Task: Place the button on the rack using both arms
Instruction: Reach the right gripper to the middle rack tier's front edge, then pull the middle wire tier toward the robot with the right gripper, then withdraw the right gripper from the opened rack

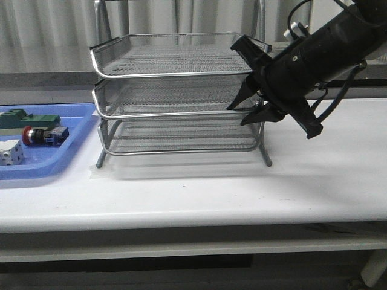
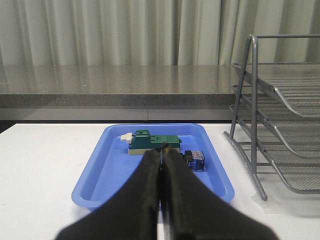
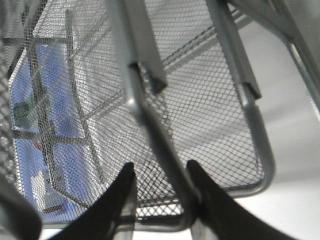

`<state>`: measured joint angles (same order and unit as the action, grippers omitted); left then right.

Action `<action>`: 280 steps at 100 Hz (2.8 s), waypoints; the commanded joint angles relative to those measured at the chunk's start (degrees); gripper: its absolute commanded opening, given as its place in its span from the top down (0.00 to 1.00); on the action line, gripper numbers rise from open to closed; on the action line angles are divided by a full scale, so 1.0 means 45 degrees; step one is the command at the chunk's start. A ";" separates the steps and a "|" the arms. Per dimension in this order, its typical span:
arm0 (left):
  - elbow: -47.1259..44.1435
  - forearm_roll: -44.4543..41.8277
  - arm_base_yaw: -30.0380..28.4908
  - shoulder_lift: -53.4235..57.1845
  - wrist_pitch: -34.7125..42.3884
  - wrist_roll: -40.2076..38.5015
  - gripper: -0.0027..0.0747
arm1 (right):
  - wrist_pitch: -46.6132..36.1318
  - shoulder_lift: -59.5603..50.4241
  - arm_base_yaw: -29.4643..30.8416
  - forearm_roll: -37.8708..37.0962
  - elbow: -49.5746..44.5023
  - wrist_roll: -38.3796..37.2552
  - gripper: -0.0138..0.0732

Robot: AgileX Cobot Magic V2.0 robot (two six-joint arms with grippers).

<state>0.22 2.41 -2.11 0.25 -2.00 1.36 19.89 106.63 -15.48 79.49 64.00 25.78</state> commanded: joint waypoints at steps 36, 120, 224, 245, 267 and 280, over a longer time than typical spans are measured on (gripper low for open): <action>-0.0725 0.0101 0.0108 0.0393 0.1112 -0.0131 0.99 | 0.1446 -0.0714 0.0018 -0.1148 -0.0386 0.0611 0.70; -0.0725 0.0101 0.0108 0.0393 0.1112 -0.0131 0.99 | 0.1425 -0.3181 0.0018 -0.1759 -0.3929 0.1174 0.70; -0.0725 0.0101 0.0108 0.0393 0.1112 -0.0131 0.99 | 0.2185 -0.5244 0.0031 -0.3689 -0.4033 0.2082 0.31; -0.0725 0.0101 0.0108 0.0393 0.1112 -0.0131 0.99 | 0.2859 -0.5762 0.0031 -0.5388 -0.4033 0.0922 0.31; -0.0725 0.0101 0.0108 0.0393 0.1112 -0.0131 0.99 | 0.3183 -0.6289 0.0031 -0.9429 -0.4033 -0.1933 0.31; -0.0725 0.0101 0.0108 0.0393 0.1112 -0.0131 0.99 | 0.3359 -0.6927 0.0031 -1.2618 -0.4033 -0.4338 0.32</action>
<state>0.22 2.41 -2.11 0.25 -2.00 1.36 34.98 79.16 -15.59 31.31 44.75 13.44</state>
